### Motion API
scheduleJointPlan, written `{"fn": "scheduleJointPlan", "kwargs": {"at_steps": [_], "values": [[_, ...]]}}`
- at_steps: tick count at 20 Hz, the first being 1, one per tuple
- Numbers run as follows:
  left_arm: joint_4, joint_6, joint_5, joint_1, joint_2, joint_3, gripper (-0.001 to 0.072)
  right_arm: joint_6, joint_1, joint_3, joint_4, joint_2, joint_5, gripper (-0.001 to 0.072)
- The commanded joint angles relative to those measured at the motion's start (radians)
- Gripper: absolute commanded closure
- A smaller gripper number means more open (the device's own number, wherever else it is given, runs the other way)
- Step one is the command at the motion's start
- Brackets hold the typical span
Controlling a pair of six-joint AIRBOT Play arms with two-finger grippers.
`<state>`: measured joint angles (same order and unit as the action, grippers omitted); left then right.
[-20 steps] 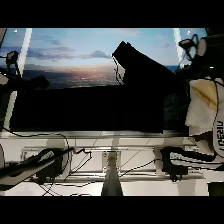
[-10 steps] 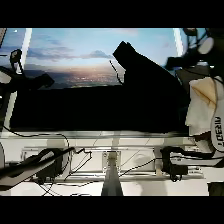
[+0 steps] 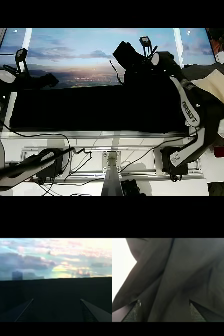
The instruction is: Fold the clothes and pants, and hang the long-sleeved shirts on hangers.
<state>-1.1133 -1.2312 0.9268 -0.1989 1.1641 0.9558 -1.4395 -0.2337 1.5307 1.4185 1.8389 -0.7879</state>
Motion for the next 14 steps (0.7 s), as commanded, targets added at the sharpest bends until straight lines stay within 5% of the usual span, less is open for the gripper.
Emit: {"fn": "scheduleJointPlan", "kwargs": {"at_steps": [1, 2, 4, 7, 10, 14], "values": [[0.0, 0.0, -0.003, 0.004, 0.001, 0.0, 0.0056, -0.012, -0.011, 0.08, -0.006, 0.109, -0.019, 0.0179], [0.0, 0.0, -0.003, 0.004, 0.001, 0.0, 0.0056, -0.012, -0.011, 0.103, -0.001, 0.127, -0.035, 0.0272], [0.001, 0.0, -0.003, 0.004, 0.001, 0.0, 0.0056, -0.011, -0.01, 0.137, 0.003, 0.151, -0.088, 0.0312], [0.021, 0.001, -0.004, 0.004, 0.001, 0.0, 0.0056, -0.004, -0.018, 0.172, 0.035, 0.154, -0.163, 0.0696], [0.101, 0.001, -0.044, 0.028, 0.002, 0.0, 0.0056, 0.096, -0.041, 0.205, 0.04, 0.133, -0.304, 0.0698], [0.195, -0.013, -0.188, 0.159, 0.048, 0.0, 0.0055, 0.095, -0.124, 0.195, 0.04, 0.048, -0.349, 0.07]]}}
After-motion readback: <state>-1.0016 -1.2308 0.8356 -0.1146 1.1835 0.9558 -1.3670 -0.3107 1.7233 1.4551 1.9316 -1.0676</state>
